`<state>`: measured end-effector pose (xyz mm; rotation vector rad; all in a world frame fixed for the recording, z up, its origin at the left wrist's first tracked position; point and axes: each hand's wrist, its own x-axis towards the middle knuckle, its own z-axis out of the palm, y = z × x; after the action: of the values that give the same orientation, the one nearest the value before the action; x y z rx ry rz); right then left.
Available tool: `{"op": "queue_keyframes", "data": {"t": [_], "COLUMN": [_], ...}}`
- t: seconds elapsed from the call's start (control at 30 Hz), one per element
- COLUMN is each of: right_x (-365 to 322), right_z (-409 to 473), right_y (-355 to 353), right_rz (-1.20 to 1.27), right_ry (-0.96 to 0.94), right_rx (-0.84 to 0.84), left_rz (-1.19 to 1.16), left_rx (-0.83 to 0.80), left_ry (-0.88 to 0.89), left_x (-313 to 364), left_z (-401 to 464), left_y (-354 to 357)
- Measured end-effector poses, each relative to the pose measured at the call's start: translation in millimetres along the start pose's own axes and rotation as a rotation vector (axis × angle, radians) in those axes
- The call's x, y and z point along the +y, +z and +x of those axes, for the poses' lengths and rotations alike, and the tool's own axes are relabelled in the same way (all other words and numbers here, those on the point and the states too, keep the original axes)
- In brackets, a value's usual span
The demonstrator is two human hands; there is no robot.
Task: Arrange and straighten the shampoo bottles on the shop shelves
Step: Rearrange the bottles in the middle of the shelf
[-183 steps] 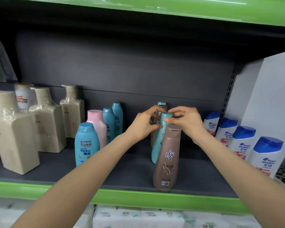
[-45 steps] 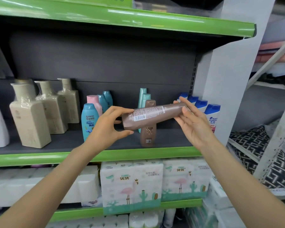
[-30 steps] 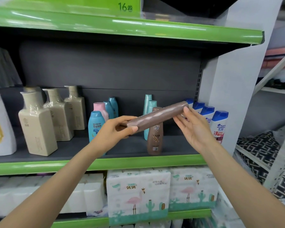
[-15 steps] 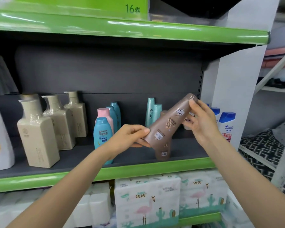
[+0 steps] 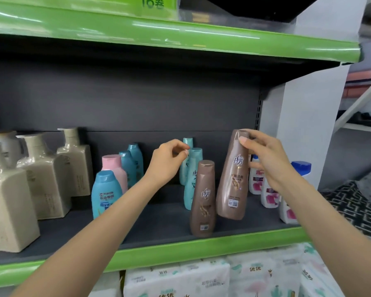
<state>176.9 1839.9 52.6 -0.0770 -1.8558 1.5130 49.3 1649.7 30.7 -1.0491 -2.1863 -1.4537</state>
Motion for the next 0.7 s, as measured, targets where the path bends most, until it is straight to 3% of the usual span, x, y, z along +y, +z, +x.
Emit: {"op": "queue_keyframes", "data": {"t": [0.33, 0.47, 0.7], "right_x": [57.0, 87.5, 112.6], "right_z": [101.5, 127.2, 138.4], "right_y": [24.3, 39.6, 59.3], "right_rz": [-0.139, -0.162, 0.043], "right_ry": [-0.042, -0.022, 0.02], "right_rx": [-0.109, -0.144, -0.349], "left_rz": [0.197, -0.022, -0.144], "left_rx": [-0.203, -0.254, -0.237], "left_ry": [-0.063, -0.143, -0.275], "left_x": [-19.4, -22.2, -22.8], "left_z": [64.8, 65.2, 64.6], "left_y": [18.8, 19.5, 25.5]}}
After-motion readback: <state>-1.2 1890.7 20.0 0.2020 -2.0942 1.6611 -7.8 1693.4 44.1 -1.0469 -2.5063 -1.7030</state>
